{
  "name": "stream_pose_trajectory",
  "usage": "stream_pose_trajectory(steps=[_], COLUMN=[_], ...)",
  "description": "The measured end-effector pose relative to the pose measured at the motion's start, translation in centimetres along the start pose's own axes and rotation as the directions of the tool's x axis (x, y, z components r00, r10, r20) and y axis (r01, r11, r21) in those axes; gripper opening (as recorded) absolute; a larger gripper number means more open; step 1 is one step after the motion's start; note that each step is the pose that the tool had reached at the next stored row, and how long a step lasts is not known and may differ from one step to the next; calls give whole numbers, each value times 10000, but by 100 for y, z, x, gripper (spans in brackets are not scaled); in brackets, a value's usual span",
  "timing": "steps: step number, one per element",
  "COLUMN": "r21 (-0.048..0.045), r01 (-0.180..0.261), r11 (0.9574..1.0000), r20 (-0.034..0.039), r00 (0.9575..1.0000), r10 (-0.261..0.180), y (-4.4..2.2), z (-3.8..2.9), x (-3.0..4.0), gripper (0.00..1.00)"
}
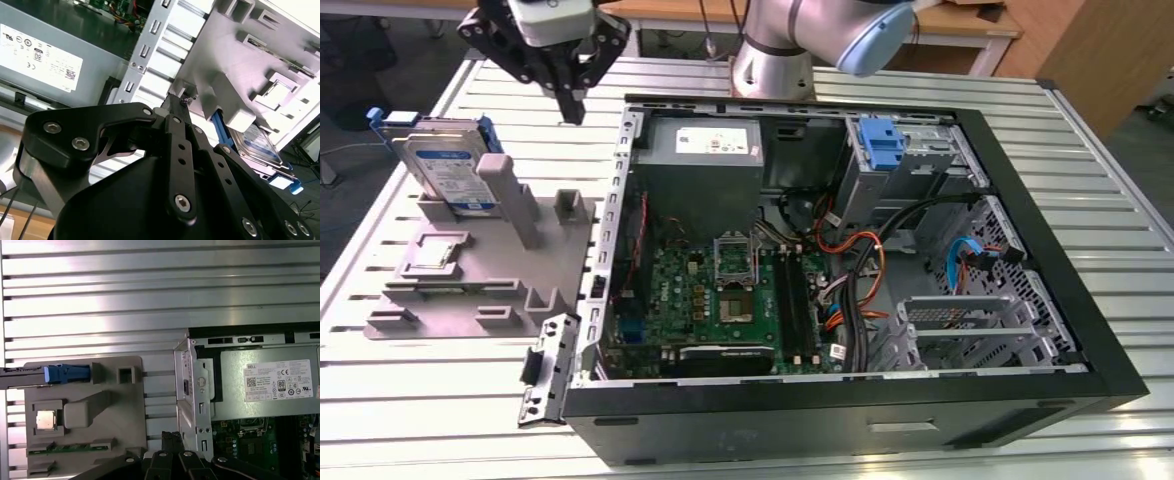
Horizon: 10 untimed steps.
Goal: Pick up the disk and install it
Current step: 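Reach for the disk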
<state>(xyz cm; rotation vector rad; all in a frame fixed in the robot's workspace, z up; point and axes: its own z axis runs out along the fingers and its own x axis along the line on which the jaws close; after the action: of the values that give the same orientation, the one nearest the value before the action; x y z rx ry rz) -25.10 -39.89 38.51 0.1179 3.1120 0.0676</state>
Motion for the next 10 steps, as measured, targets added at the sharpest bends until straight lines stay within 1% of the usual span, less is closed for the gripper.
stream_pose_trajectory(steps=[5, 10], r21=[-1, 0], r01=[0, 0], r11=[10000, 10000], r20=[1, 0], r00=[10000, 10000], r10=[0, 0], y=[-11, -20], z=[10, 18], x=[133, 250], gripper=[11, 11])
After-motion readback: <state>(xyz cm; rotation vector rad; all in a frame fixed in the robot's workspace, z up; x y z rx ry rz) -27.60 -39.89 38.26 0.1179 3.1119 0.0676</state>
